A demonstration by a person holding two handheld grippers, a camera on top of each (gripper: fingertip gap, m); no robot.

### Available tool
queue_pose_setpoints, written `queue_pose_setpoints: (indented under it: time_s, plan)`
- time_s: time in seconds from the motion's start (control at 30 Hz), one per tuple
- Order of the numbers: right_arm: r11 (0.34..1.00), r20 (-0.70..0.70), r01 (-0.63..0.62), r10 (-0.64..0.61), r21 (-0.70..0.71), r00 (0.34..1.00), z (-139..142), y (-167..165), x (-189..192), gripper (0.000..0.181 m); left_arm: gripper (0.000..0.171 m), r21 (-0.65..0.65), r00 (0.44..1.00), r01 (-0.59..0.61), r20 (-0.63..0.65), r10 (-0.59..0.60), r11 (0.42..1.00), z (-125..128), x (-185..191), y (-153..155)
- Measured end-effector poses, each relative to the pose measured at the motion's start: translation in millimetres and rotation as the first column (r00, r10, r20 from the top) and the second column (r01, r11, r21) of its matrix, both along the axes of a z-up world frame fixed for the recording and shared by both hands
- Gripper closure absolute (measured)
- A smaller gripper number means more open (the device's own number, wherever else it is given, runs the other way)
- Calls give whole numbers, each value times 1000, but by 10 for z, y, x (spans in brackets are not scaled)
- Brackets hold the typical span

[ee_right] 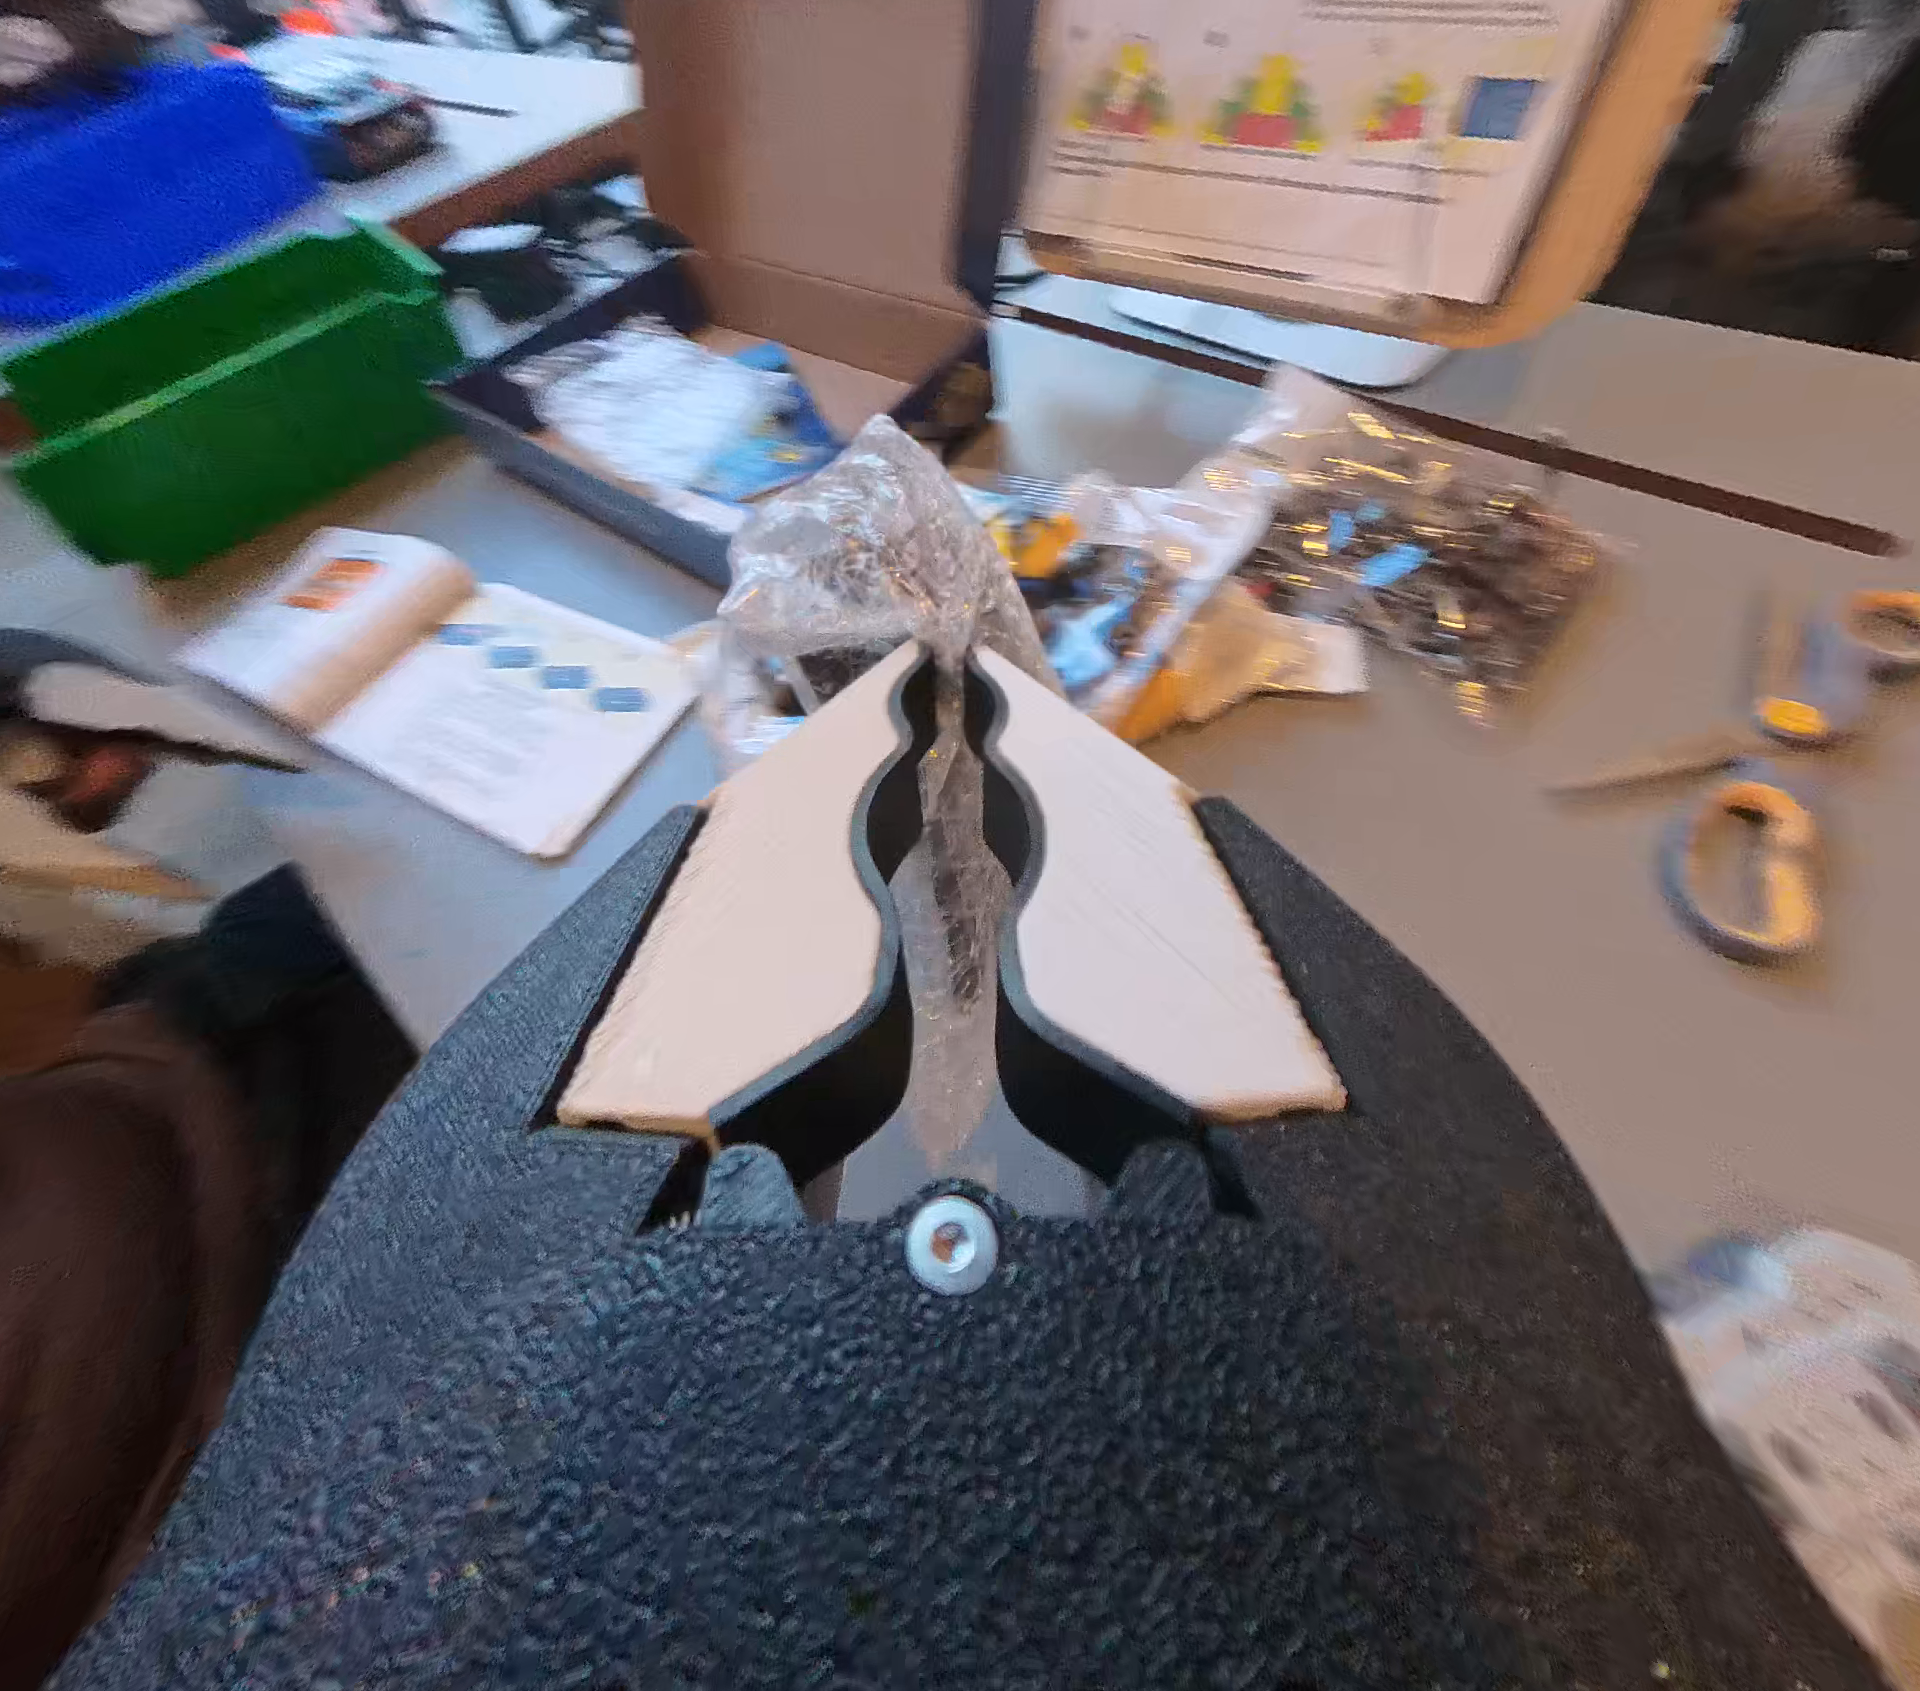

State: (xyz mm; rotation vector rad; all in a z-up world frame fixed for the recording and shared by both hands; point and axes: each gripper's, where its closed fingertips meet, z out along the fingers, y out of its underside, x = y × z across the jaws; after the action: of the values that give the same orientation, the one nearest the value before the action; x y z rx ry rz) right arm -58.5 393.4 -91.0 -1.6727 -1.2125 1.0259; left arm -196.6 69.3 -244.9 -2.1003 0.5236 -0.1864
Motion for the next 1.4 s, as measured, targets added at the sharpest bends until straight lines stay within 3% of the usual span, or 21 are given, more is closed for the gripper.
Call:
queue_pose_setpoints:
  time_s: [0.17, 0.4, 0.5, 0.53, 0.63, 0.7, 0.77, 0.83, 0.9, 0.97, 1.03, 1.07, 1.17, 1.33, 1.4]
  plan:
    - [951, -98, -284, 273, -120, 957, 224, -943, -238, 179, 102, 64, 999, 51, -3, -51, 997, 259, 193, 128]
    - [781, -200, -608, 579, -144, 791, 525, -2197, -789, 180, 76, 256, 992, 8, 116, -39, 967, 957, 361, 537]
    - [731, -181, -676, 655, -98, 734, 641, -2589, -1024, 179, 84, 360, 977, -13, 205, -65, 933, 1366, 314, 556]
    - [719, -162, -691, 676, -69, 719, 668, -2702, -1098, 179, 98, 396, 969, -7, 228, -91, 918, 1491, 296, 524]
    - [682, -143, -731, 725, 15, 674, 794, -2979, -1271, 178, 118, 484, 962, -56, 261, -83, 873, 1735, 83, 449]
    - [684, -118, -725, 729, 79, 674, 842, -3053, -1364, 177, 126, 529, 975, -91, 218, -31, 844, 1823, -90, 384]
    - [695, -85, -701, 717, 161, 691, 870, -3061, -1404, 168, 135, 618, 993, -113, 49, 105, 778, 1929, -314, 318]
    - [713, -70, -669, 693, 211, 717, 874, -3023, -1381, 156, 138, 712, 950, -103, -136, 281, 695, 2069, -516, 228]
    - [719, -139, -666, 693, 200, 707, 908, -3022, -1301, 149, 139, 766, 896, -75, -229, 380, 639, 2177, -595, 134]
    - [708, -225, -690, 704, 149, 673, 958, -3037, -1243, 147, 141, 821, 817, -45, -297, 493, 569, 2284, -670, 54]
    - [713, -216, -698, 693, 65, 687, 887, -3005, -1231, 125, 141, 863, 719, 13, -359, 595, 505, 2378, -704, -27]
    - [719, -215, -694, 685, 45, 696, 852, -2996, -1226, 124, 140, 878, 671, 52, -384, 634, 476, 2425, -694, -65]
    - [695, -209, -718, 698, -30, 685, 768, -3096, -1195, 104, 140, 891, 573, 150, -432, 697, 429, 2507, -598, -138]
    - [575, -290, -806, 754, -141, 589, 823, -3372, -1119, 87, 140, 877, 441, 288, -478, 759, 385, 2503, -443, -173]
    - [518, -332, -831, 762, -203, 556, 833, -3437, -1110, 84, 140, 878, 445, 310, -474, 760, 366, 2479, -400, -177]
